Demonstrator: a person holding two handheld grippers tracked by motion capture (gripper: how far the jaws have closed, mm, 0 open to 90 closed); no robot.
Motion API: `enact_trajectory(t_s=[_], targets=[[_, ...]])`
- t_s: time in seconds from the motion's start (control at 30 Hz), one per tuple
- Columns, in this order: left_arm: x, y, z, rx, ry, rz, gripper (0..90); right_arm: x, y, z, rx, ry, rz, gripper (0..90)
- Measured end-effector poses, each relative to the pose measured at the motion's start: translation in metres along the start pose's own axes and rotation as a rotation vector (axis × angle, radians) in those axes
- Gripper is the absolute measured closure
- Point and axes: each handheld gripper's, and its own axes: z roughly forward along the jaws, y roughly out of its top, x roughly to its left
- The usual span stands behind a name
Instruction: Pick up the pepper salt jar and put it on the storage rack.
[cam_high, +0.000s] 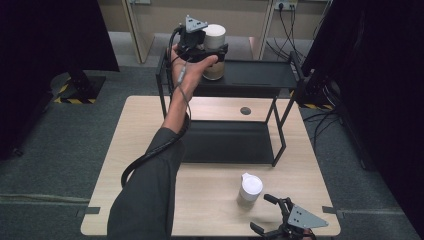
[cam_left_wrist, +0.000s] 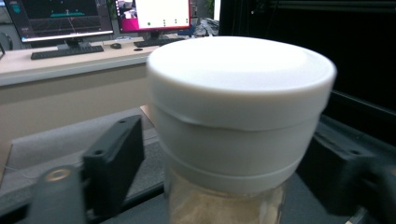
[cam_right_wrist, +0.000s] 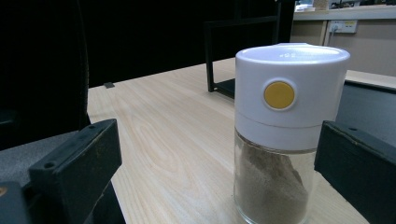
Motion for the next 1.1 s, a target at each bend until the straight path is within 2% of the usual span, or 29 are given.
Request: enact_trajectory(t_s=[0.07,0.23,0.47,0.73,0.83,1.1], targets=[[0.0,0.0,-0.001,0.003,-0.007,0.001,10.4,0.0,0.0,0.0,0.0,0.0,-0.001,1.2],[-0.002,-0.001,-0.005,0.0,0.007,-0.005,1.1,0.0,0.0,0.001,0.003,0.001,-0.001,1.2],[-0.002,-0.006,-0.017,-0.01,-0.026,-0.023,0.1,0.0,0.0,0.002,0.008,0.0,-0.004,1.2],[-0.006,-0.008,-0.033,-0.025,-0.059,-0.007,0.1,0.001,0.0,0.003,0.013,-0.001,-0.004,1.2],[-0.005,-0.012,-0.039,-0.031,-0.087,-0.012,0.1,0.001,0.0,0.003,0.014,-0.001,-0.004,1.2],[-0.011,-0.024,-0.052,-0.042,-0.157,0.027,0.5,0.0,0.0,0.003,0.013,-0.003,-0.002,1.2]])
